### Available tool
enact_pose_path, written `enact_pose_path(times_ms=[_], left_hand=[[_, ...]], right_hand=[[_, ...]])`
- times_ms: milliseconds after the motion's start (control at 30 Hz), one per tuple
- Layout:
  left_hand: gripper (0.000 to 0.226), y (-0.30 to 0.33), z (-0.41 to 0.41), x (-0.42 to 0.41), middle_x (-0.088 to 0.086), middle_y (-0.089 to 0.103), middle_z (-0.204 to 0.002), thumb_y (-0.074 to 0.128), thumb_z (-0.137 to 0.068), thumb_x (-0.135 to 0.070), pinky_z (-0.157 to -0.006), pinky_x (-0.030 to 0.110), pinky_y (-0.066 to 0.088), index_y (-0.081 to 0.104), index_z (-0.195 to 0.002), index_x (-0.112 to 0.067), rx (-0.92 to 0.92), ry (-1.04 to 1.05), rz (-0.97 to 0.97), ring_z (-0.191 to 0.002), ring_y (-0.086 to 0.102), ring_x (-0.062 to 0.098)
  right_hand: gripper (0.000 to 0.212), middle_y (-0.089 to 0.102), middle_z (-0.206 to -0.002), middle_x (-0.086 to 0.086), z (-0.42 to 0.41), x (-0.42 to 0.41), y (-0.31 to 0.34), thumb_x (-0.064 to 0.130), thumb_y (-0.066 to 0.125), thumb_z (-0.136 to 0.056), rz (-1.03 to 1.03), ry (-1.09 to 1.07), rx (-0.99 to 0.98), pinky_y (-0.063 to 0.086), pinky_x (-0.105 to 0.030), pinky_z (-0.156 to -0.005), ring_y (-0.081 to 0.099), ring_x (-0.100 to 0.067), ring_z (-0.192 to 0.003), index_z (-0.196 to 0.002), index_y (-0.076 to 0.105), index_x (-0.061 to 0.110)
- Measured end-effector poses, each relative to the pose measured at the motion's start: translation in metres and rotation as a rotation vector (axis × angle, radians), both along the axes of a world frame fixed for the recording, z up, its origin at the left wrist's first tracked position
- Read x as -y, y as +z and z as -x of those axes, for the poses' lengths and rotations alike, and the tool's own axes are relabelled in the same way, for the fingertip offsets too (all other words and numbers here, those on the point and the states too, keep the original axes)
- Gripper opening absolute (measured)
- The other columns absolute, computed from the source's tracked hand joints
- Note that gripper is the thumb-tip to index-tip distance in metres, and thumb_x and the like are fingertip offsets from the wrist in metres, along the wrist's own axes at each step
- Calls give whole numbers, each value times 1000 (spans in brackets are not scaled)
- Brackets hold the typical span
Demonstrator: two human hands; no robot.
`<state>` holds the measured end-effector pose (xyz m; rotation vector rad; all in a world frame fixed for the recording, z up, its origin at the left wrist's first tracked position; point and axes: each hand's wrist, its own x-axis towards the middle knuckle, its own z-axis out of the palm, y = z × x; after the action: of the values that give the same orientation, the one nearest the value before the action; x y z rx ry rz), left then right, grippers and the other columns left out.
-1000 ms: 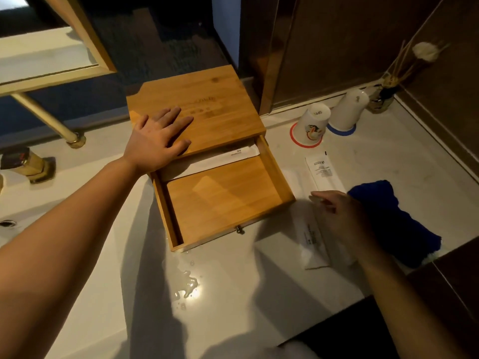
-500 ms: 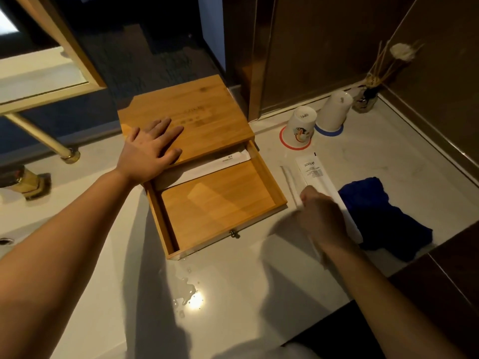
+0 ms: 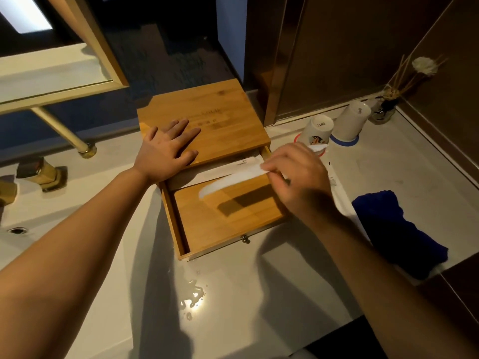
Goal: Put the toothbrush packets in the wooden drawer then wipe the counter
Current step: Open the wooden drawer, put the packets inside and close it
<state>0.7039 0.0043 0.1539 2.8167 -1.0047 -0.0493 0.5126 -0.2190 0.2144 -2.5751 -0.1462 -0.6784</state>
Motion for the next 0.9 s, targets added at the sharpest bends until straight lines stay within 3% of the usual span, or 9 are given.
enact_pose_path(times_ms=[100,200,333,433,600,667,733,800,900], left_hand=[[60,0,1,0,0,18,-158,22,-87,-58,-115,49,7,22,-144,-38,4,-1,3,-146,14,22],[59,1,2,1,0,18,-158,24,-88,-56,-115,49,6,23,-144,-37,1,10,7,-146,14,22],[60,1,2,1,1,19,-157,23,-88,-57,-115,50,7,23,-144,-37,15,8,9,-145,15,22],[61,0,1,0,1,19,-158,21,-86,-59,-115,50,6,23,-144,-37,8,6,9,-146,14,22],[58,-1,-1,0,-1,18,-158,26,-89,-56,-116,49,5,23,-144,-38,0,12,13,-146,13,21],[58,-1,-2,-1,-2,17,-158,26,-89,-56,-116,49,5,23,-144,-38,-5,13,18,-146,12,21],[58,-2,-2,-1,-1,18,-158,26,-89,-56,-116,49,5,23,-144,-38,3,13,16,-146,13,21],[58,-2,-2,-1,-1,18,-158,26,-89,-56,-116,49,5,23,-144,-38,7,12,13,-146,14,21],[59,-2,-1,0,-1,18,-158,25,-88,-56,-116,49,5,24,-144,-37,1,13,17,-146,13,21]], right_hand=[[16,72,-81,-11,-5,-20,-20,12,58,-87,206,97,137,52,-28,-76,66,-23,-80,-83,73,6],[17,71,-77,-10,-16,-37,-35,13,59,-88,272,186,149,53,-29,-71,66,-22,-76,-80,73,7],[5,67,-81,-8,-38,-46,-49,6,67,-79,350,264,-23,51,-29,-67,62,-21,-77,-82,69,9],[19,66,-84,-8,-40,-51,-55,3,75,-68,405,247,-237,48,-30,-60,60,-22,-78,-83,67,11],[31,51,-128,-3,-29,-50,-51,29,44,-95,447,251,-717,44,-33,-93,42,-20,-119,-123,54,20],[36,50,-133,-7,-18,-52,-54,29,50,-93,510,337,-723,46,-40,-96,41,-25,-123,-128,52,21],[39,54,-133,-13,-5,-58,-60,36,48,-91,458,252,-673,45,-45,-98,47,-32,-123,-124,57,20],[51,51,-139,-13,1,-66,-55,53,36,-86,350,75,-711,37,-54,-102,45,-37,-128,-123,59,27],[60,11,-159,-8,3,-70,-57,66,21,-86,430,84,-857,7,-61,-113,9,-38,-144,-141,27,42]])
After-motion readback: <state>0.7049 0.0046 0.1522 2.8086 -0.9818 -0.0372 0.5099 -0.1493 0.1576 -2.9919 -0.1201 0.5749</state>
